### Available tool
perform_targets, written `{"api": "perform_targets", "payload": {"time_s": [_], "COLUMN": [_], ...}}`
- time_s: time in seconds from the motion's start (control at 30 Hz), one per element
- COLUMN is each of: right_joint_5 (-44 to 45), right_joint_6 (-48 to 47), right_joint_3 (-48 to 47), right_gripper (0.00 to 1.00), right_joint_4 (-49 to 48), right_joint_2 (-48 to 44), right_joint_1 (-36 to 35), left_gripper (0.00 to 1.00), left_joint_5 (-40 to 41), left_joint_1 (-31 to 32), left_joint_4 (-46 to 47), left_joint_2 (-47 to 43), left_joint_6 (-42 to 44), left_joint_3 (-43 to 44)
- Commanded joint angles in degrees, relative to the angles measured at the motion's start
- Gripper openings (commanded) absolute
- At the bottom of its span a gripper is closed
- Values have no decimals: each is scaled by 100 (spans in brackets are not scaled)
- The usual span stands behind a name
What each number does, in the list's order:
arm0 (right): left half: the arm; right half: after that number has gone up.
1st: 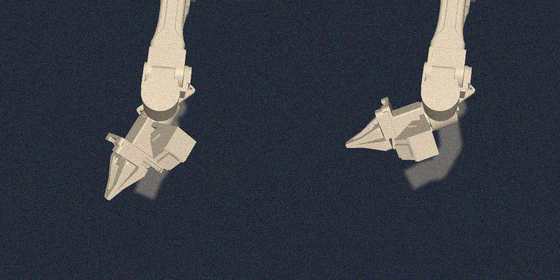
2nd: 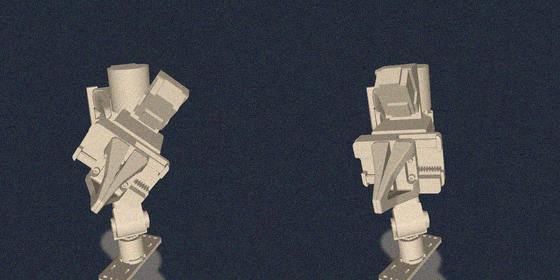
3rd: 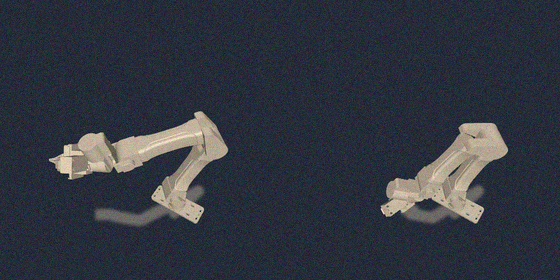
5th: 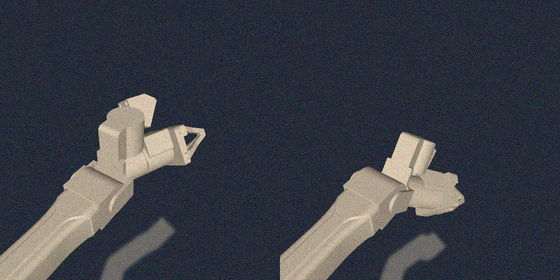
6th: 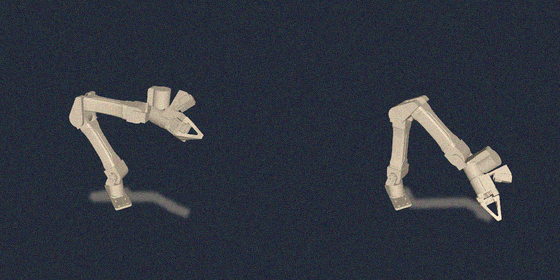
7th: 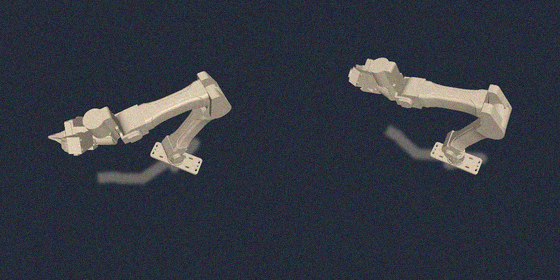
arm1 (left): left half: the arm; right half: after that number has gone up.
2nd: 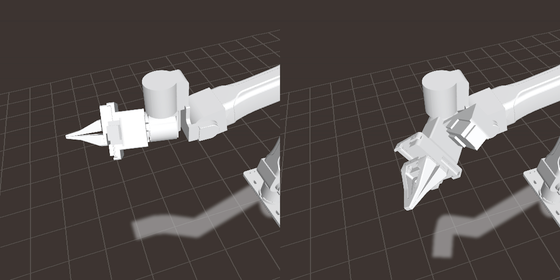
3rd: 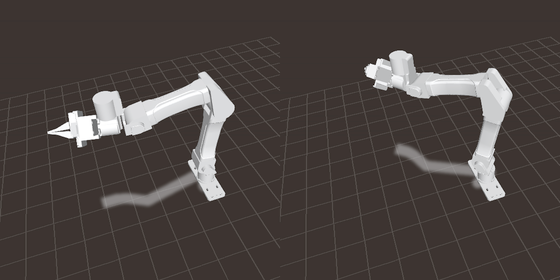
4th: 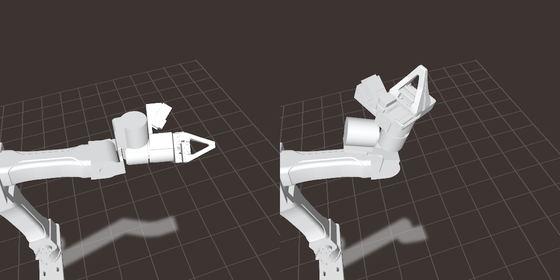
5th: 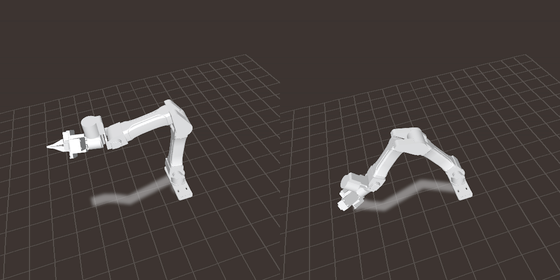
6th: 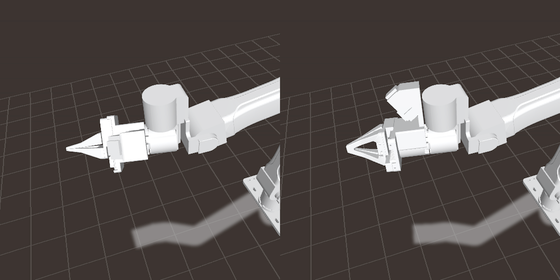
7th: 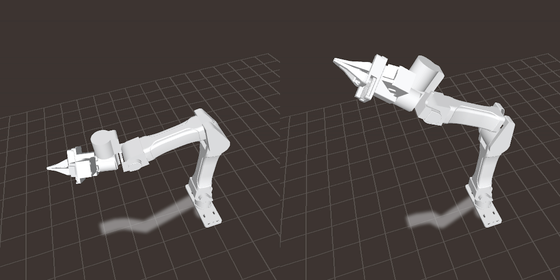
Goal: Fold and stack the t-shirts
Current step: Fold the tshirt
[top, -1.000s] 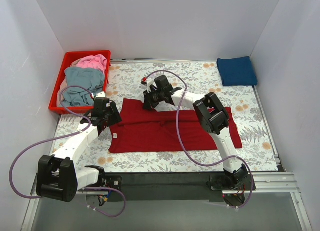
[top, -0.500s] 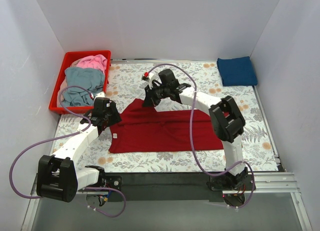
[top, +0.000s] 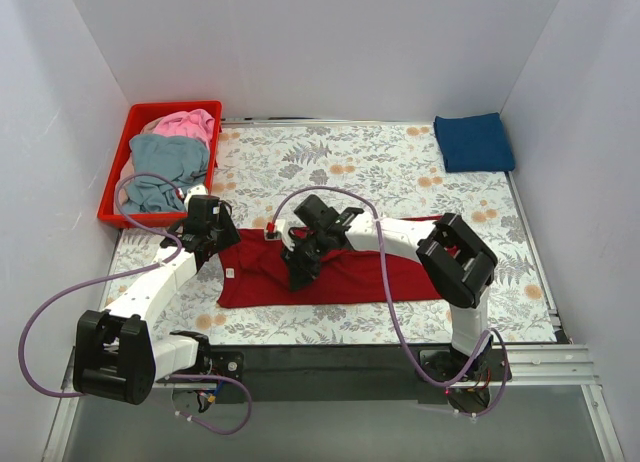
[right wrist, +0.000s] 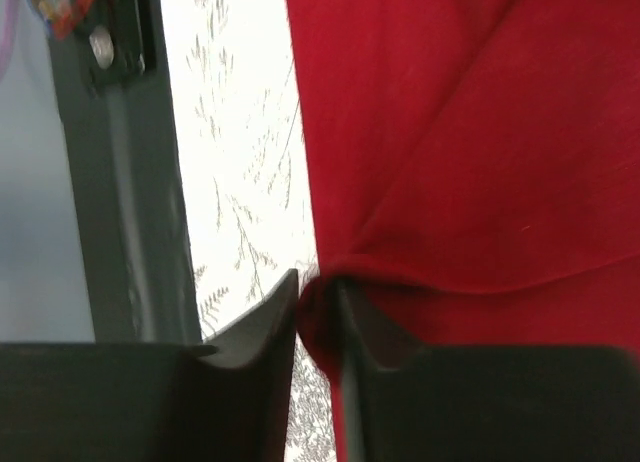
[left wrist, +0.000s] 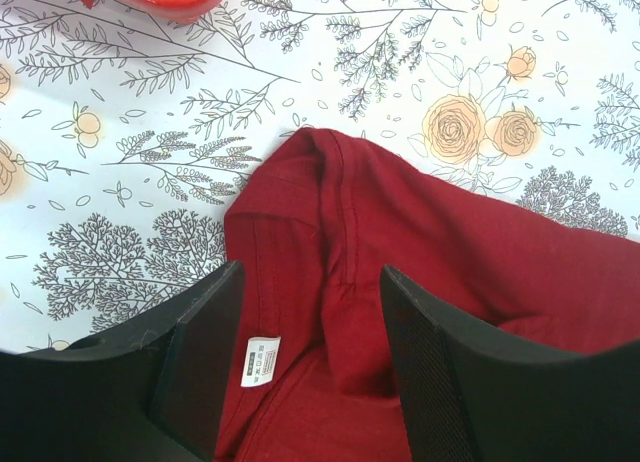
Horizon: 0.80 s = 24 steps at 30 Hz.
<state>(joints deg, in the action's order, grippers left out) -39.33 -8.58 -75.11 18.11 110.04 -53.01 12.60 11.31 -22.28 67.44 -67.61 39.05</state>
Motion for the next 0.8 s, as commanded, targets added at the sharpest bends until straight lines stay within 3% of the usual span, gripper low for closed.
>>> {"api": "perform_targets", "payload": {"time_s": [0.0, 0.3, 0.47, 0.77], "right_joint_5": [320, 1613, 1358, 752], "right_joint_6": [-425, -233, 374, 946], "right_joint_3": [-21, -433, -487, -1163], "right_gripper": [30, 54, 54, 44], "right_joint_4": [683, 800, -366, -1125], "right_joint_2": [-53, -668, -431, 790], "right_joint_1": [-130, -60, 212, 661], "left_gripper": [55, 54, 53, 52], "left_joint_5": [129, -12, -21, 6], "left_joint_1": [-32, -41, -33, -41], "left_joint_4": [-22, -22, -22, -22], "left_joint_2": [-3, 111, 129, 68], "left_joint_6": [-41, -33, -33, -15], "left_joint_3": [121, 138, 147, 138]}}
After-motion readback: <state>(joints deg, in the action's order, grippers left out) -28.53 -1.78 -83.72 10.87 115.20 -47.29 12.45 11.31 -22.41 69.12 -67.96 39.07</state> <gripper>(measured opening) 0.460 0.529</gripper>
